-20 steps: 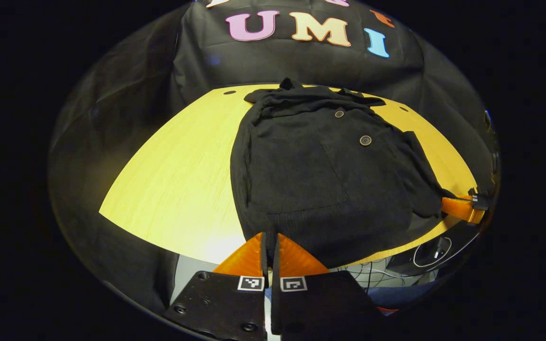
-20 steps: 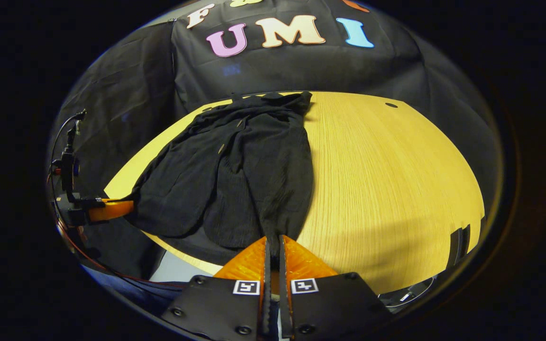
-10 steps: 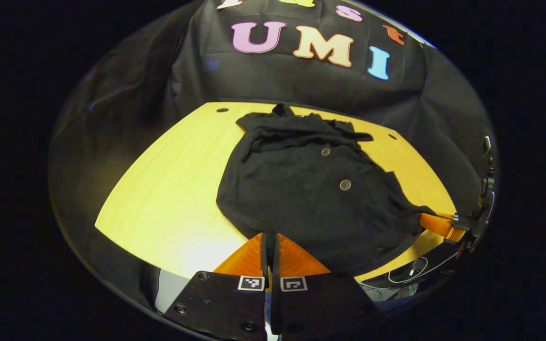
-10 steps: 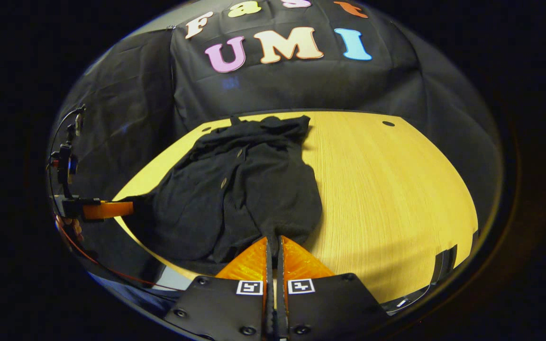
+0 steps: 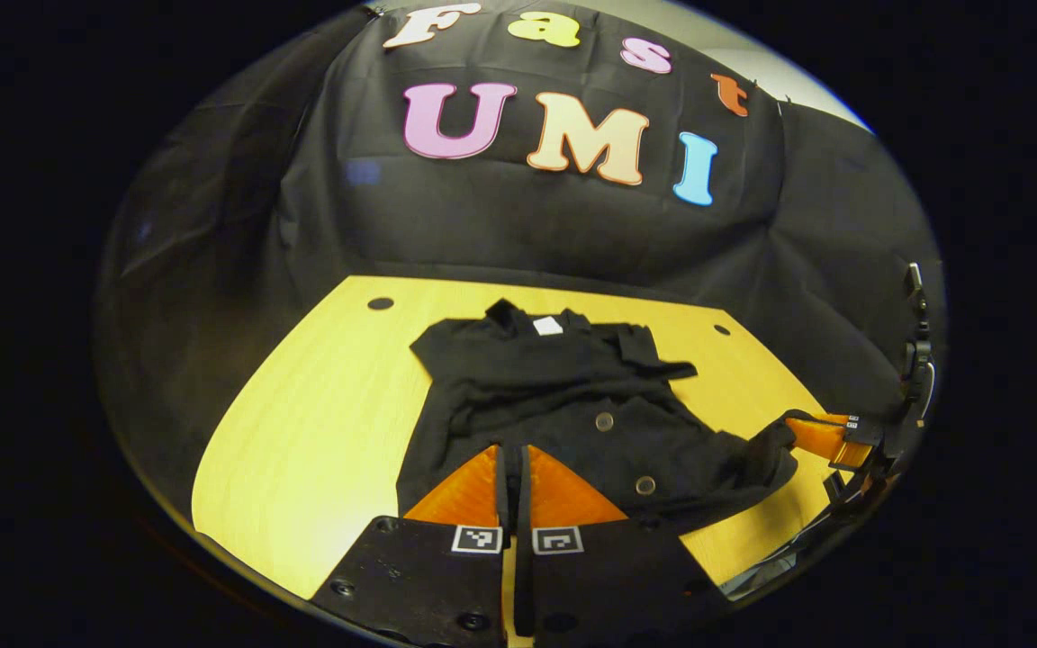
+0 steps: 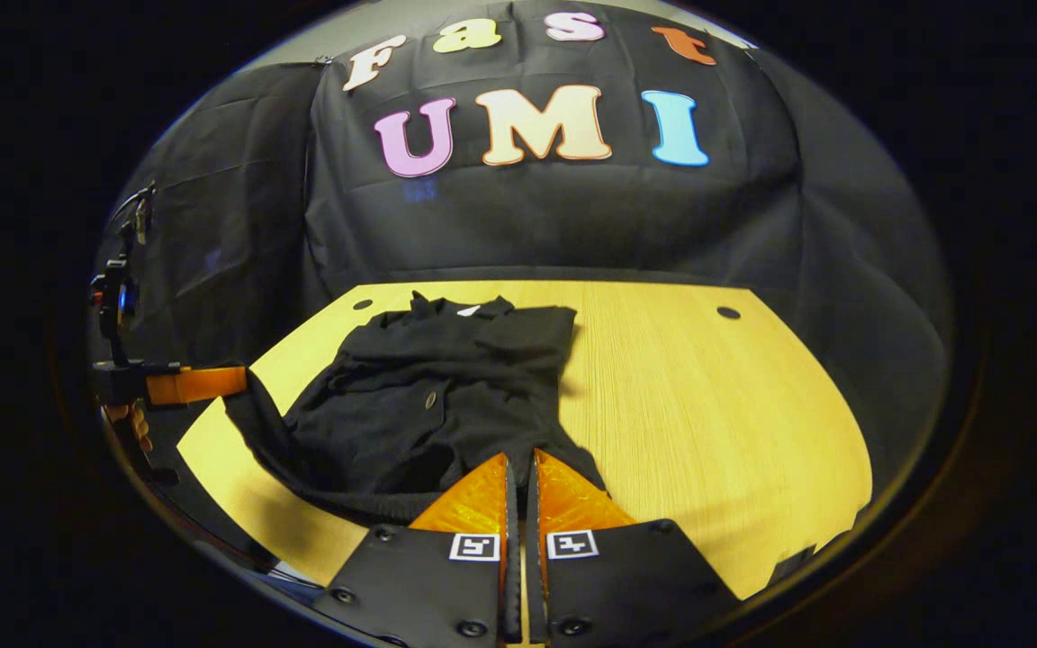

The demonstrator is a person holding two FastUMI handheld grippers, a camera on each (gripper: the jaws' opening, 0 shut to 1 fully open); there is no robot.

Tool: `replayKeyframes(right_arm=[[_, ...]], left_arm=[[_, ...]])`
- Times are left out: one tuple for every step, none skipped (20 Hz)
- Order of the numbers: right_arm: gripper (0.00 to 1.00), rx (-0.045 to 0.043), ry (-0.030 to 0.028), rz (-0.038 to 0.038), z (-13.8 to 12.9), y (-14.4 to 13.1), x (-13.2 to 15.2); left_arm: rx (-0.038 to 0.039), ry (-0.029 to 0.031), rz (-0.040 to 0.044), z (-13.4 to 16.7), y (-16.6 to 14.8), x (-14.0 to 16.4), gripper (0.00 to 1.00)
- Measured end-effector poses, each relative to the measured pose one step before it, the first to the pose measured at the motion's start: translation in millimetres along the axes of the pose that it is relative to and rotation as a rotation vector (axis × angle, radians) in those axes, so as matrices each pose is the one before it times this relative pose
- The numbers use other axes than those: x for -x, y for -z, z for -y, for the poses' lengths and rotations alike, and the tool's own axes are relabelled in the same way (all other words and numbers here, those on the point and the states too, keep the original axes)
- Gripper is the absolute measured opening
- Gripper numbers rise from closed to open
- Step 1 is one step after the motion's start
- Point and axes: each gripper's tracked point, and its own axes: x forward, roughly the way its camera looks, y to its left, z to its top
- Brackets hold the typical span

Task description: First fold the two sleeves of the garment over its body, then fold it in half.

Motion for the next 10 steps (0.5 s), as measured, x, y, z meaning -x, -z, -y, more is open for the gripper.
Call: replayKeyframes(right_arm=[[0.05,0.01057,-0.00632,0.00478,-0.97,-10.80,-7.59],[0.05,0.01302,-0.00498,0.00479,-0.11,-11.01,-8.20],[0.05,0.01010,-0.00615,0.00501,0.27,-11.83,-8.64],[0.05,0.00724,-0.00188,0.00363,1.03,-9.90,-8.73],[0.05,0.00950,0.00037,0.00788,1.44,-11.42,-10.22],[0.05,0.01138,0.00133,0.00604,2.07,-10.77,-9.38],[0.05,0.00929,0.00365,0.00699,3.20,-10.81,-10.32],[0.05,0.00395,0.00391,0.01000,2.82,-10.55,-8.86],[0.05,-0.00141,0.00446,0.01296,2.65,-10.07,-9.74],[0.05,-0.00274,0.00533,0.00929,1.79,-9.33,-8.57]], left_arm=[[-0.00552,0.00459,0.01375,-0.51,-10.92,-8.09,0.00],[-0.00737,0.00529,0.01469,0.18,-11.19,-10.00,0.00],[-0.01022,0.00026,0.00728,-0.82,-7.68,-9.95,0.00],[-0.01203,-0.00379,0.00447,-2.56,-6.87,-9.94,0.00],[-0.00675,-0.00036,0.00976,-0.92,-7.74,-9.25,0.00],[0.00083,0.00000,0.00865,-1.02,-8.01,-8.66,0.00],[0.00476,-0.00276,0.00892,-1.80,-7.33,-9.06,0.00],[0.00457,-0.00538,0.00943,-2.39,-7.42,-8.57,0.00],[-0.00357,-0.00522,0.01403,-2.57,-6.05,-8.49,0.00],[-0.01095,-0.00513,0.02452,-3.72,-9.49,-9.26,0.00]])
